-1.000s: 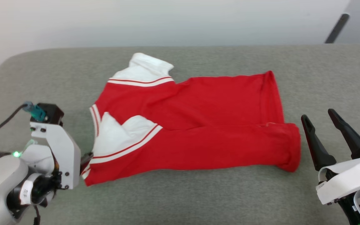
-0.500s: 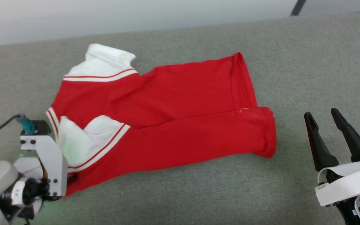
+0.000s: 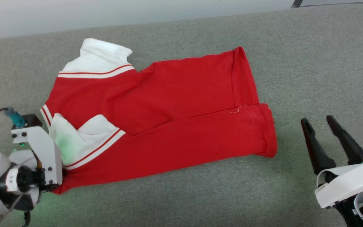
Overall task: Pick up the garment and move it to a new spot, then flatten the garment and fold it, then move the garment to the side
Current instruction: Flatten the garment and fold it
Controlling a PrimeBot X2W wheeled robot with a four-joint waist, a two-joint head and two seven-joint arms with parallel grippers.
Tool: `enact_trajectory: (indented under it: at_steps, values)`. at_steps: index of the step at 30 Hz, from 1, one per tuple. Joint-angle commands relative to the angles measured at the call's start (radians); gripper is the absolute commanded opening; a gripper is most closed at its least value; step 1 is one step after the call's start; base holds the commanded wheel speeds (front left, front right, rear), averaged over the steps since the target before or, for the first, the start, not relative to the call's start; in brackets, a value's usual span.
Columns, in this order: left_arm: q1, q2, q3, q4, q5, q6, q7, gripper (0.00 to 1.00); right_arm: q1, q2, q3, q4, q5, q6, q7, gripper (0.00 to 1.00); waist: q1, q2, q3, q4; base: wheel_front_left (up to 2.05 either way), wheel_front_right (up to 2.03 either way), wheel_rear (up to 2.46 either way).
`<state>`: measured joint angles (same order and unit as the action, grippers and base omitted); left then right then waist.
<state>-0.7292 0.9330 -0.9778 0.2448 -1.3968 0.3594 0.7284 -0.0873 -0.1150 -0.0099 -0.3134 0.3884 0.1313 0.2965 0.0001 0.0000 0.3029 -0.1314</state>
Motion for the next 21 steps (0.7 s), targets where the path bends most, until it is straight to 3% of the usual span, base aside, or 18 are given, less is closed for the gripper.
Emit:
enact_trajectory:
  at_steps: [1,11,21]
  values:
    - [0.035,-0.045,-0.028,0.020,0.003,-0.008,-0.009,0.00,-0.005,0.002,0.000,0.005,0.006,-0.001,0.019,1.00,-0.0001,0.0000,0.000,0.003,0.00,0.00,0.00]
    - [-0.015,-0.118,-0.019,0.050,0.018,-0.056,-0.041,0.00,-0.049,-0.003,-0.013,0.033,0.031,-0.001,0.311,1.00,-0.0001,0.0000,0.024,0.057,0.00,0.00,0.00]
    - [-0.106,-0.218,-0.032,0.086,0.066,-0.104,-0.058,0.00,-0.110,-0.034,-0.025,0.148,-0.008,-0.001,0.456,1.00,-0.0001,0.0000,0.094,0.146,0.00,0.00,0.00]
